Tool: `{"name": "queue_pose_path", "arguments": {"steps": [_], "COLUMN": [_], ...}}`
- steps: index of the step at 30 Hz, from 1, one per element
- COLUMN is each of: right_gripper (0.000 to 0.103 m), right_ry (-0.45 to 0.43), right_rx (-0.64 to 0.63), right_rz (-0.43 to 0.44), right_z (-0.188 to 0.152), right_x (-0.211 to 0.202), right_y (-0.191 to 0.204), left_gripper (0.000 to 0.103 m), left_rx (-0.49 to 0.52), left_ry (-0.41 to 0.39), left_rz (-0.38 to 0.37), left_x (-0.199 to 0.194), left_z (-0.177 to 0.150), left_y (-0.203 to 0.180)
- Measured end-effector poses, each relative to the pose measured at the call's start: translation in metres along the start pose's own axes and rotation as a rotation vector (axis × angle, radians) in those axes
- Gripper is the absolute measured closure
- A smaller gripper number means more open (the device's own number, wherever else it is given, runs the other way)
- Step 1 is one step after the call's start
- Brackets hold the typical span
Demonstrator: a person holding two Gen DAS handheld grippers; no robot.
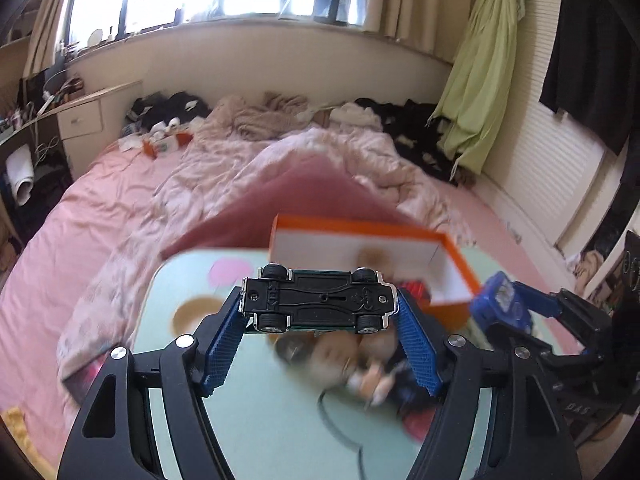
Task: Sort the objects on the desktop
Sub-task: 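Drop the blue tin in the box with the right gripper while the left drops the toy car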
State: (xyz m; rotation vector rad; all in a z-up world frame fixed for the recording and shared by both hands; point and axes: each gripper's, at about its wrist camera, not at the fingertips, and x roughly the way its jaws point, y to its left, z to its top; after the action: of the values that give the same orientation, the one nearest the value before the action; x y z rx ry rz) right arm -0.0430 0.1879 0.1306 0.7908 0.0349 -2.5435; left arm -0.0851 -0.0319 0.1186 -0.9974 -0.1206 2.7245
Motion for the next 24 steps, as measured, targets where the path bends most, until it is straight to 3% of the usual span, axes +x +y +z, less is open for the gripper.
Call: {"name": "queue_pose_path", "arguments": {"steps": [4, 7, 12, 15, 17, 24], "right_gripper": [0.037, 0.037, 0.037, 0.034, 0.026, 0.026], "right_ry": [0.026, 0.075, 0.129, 0.106, 0.074, 0.023], "right_rx": [0.073, 0.106, 0.147, 0.180, 0.188, 0.186], "right_rz": [-0.017, -0.032, -0.018, -0.010, -0.010, 0.040], "right_z": [0.027, 0.030, 0.024, 0.024, 0.026, 0.026], "right_x": [0.042, 0.073, 0.098, 0.095, 0.087, 0.047], "right_y": [-0.023, -0.035, -0.044, -0.048, -0.048, -0.039], "left_gripper": [0.031, 0.031, 0.030, 0.030, 0.030, 0.023], "left_rx": [0.009, 0.016, -0.102, -0.108, -0.102, -0.098], "left_ry": [0.034, 0.048, 0.165, 0.163, 0.124, 0.027], "left_rz": [0.034, 0.089, -0.058, -0.044, -0.025, 0.021], "left_x": [0.050, 0.078, 0.103, 0.101, 0.090, 0.039], "left_z": [0.028, 0.027, 0.015, 0.006, 0.003, -0.016], "left_y": [-0.011, -0.010, 0.010, 0.011, 0.012, 0.015]}}
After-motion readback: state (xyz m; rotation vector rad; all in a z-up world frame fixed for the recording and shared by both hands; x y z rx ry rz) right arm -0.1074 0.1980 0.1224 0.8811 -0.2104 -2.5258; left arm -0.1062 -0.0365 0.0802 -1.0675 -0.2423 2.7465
